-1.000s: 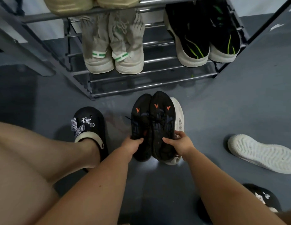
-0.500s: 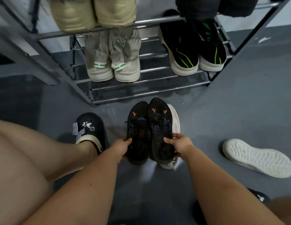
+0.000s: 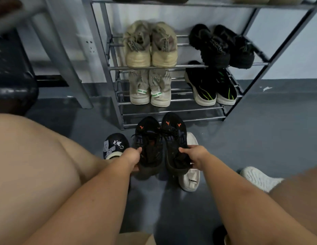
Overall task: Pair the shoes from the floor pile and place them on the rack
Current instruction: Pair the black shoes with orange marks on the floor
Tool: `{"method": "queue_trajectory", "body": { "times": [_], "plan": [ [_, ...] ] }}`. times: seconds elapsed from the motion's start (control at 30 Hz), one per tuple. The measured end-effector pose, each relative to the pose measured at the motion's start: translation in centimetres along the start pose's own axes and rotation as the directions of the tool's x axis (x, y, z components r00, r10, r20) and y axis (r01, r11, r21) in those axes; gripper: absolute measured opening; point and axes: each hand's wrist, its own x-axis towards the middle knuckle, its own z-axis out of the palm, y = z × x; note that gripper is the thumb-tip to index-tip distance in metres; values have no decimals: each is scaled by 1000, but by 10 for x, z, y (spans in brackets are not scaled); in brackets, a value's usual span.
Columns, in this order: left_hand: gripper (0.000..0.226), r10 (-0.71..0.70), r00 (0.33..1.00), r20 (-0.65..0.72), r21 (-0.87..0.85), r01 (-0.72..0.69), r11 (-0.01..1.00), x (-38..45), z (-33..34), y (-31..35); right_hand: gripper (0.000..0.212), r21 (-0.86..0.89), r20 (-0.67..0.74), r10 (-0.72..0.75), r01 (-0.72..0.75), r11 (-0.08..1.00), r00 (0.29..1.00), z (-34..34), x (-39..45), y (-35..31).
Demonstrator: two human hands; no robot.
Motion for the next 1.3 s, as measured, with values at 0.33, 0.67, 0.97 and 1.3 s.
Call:
{"method": "queue_trajectory", "body": {
  "times": [0.33, 0.67, 0.97, 1.3],
  "plan": [
    [38, 19, 1000, -6, -48, -19, 999, -1, 10, 13, 27, 46, -14, -15, 16, 999, 1000, -9, -2, -4],
    [40, -2, 998, -61, -2, 2, 1000, 30, 10, 35, 30, -52, 7, -30, 30, 998, 1000, 0, 39, -29],
    [45, -51, 993, -104, 67, 58, 996, 80, 11, 53, 35, -135, 19, -23, 25, 991, 1000, 10, 102, -56],
    [44, -153, 981, -120, -65, 146, 987, 148, -1, 57, 35, -173, 36, -138, 142, 975, 990, 45, 164, -62]
  ]
}}
